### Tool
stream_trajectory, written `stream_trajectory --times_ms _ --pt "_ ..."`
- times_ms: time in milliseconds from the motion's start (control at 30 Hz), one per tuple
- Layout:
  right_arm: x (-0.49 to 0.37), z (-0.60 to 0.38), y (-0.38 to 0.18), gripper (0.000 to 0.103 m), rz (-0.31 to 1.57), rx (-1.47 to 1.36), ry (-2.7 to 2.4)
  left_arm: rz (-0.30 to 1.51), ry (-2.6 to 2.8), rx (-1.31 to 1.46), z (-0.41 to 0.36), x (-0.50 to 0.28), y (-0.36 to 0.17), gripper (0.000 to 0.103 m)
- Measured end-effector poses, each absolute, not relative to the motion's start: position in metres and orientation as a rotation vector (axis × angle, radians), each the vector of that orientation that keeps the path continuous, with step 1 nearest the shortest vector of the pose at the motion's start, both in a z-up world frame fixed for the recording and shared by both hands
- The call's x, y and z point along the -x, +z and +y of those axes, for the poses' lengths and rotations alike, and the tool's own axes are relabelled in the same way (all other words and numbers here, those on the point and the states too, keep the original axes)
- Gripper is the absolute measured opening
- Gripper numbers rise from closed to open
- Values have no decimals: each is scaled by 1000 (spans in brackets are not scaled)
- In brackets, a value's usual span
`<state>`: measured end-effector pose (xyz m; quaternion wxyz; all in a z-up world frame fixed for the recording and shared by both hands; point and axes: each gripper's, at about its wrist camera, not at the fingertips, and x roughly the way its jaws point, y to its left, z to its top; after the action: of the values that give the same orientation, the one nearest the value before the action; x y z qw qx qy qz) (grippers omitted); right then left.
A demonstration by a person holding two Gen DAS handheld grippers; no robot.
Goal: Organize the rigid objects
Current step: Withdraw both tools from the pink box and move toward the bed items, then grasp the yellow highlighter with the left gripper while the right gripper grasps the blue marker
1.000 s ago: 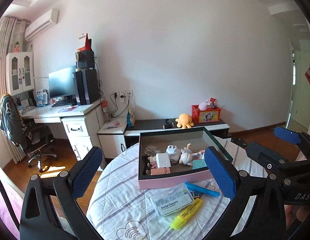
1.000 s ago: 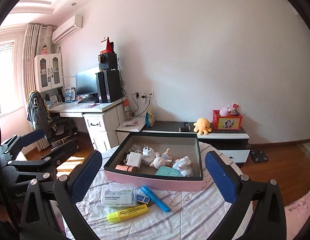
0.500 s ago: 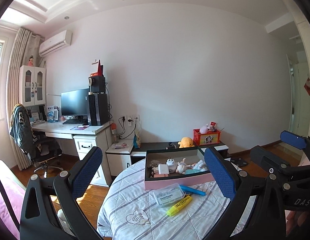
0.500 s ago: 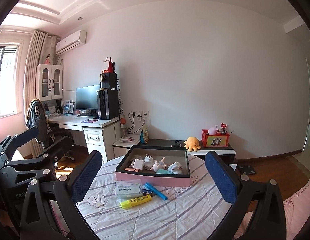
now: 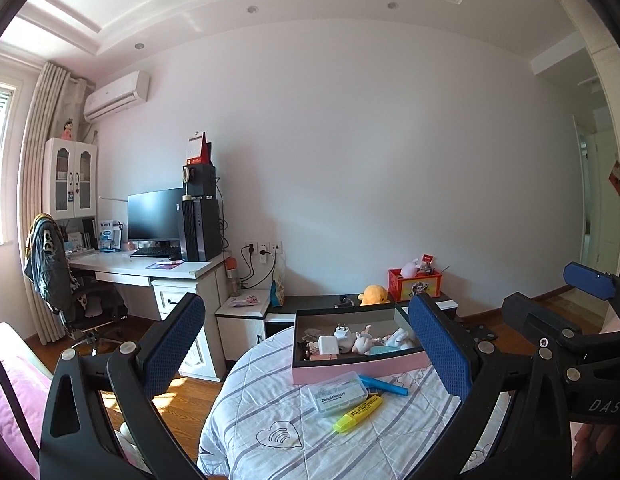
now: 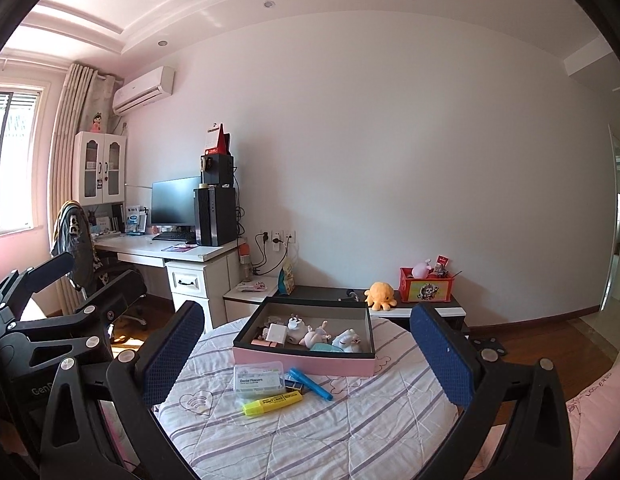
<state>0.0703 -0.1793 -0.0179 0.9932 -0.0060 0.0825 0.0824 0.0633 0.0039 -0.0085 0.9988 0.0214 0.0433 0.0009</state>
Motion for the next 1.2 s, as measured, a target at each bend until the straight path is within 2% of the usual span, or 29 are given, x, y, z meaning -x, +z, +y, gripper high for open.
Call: stream_trajectory --times_ms 233,400,1000,1133,1200 --pt "-90 -182 -29 103 216 6 163 139 -6 -54 1 -83 -24 103" --pt "-119 -184 -50 103 292 2 159 242 -41 -47 1 -116 -46 103" --pt "-233 -216 -200 103 725 4 112 763 -144 -77 -29 -242 -208 102" --pt "-249 -220 -218 103 774 1 108 829 -175 -68 -36 -259 -229 98" --pt "-256 -221 -223 103 789 5 116 860 -189 -74 -41 -268 -236 92"
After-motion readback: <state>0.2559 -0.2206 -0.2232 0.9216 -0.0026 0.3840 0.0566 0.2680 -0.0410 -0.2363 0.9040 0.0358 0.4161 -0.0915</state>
